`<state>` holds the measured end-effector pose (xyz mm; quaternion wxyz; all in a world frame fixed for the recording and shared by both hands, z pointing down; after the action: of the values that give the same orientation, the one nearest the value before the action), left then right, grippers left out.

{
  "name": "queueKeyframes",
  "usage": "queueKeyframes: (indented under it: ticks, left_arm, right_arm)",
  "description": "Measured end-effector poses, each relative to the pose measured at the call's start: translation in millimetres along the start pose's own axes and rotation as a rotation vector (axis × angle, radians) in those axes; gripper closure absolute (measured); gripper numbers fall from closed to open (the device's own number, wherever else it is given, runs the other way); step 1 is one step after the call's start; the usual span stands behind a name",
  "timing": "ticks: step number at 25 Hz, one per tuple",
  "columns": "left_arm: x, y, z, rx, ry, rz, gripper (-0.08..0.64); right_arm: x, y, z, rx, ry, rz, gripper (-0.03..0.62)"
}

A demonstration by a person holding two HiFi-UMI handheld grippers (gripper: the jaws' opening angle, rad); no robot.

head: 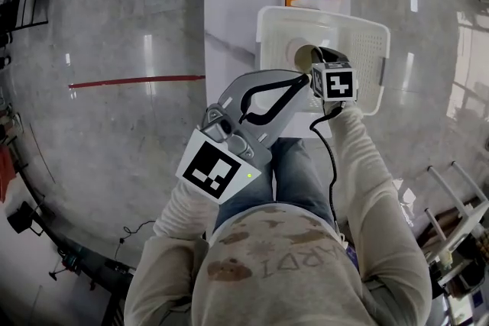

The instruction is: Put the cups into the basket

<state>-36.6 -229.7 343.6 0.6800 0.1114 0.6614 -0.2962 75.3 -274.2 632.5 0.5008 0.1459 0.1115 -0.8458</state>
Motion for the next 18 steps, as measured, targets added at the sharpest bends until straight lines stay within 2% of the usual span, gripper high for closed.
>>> queueKeyframes:
  ticks: [7, 12, 15, 18]
  left_arm:
    - [-20, -27, -9, 0.030, 0.011, -0.056, 0.560]
    - [-32, -37, -15, 0.029, 0.000, -0.065, 0.560]
    - [-36, -40, -19, 0.029, -0.010, -0.066, 0.560]
    - [-38, -41, -22, 0.026, -0.012, -0.066, 0.560]
  right_arm:
    - [-11, -6, 48, -0.050, -0.135, -0.096, 0.538]
    - [-15, -14, 72, -0.057, -0.161, -0.139, 0.538]
    - [-25, -12, 74, -0.090, -0.223, -0.156, 0.538]
    - [-30, -10, 74, -0.117, -0.233, -0.157, 0.538]
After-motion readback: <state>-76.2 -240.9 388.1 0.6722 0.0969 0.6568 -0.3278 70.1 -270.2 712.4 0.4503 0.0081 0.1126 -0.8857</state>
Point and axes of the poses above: the fingertips, and each gripper's own axes: z forward along the fingers, y to its right, x out of its top, the point moved 2 cm from there along -z, backward along the fingers, and after that the axes turned 10 degrees about -x, right-handed, at the moved point
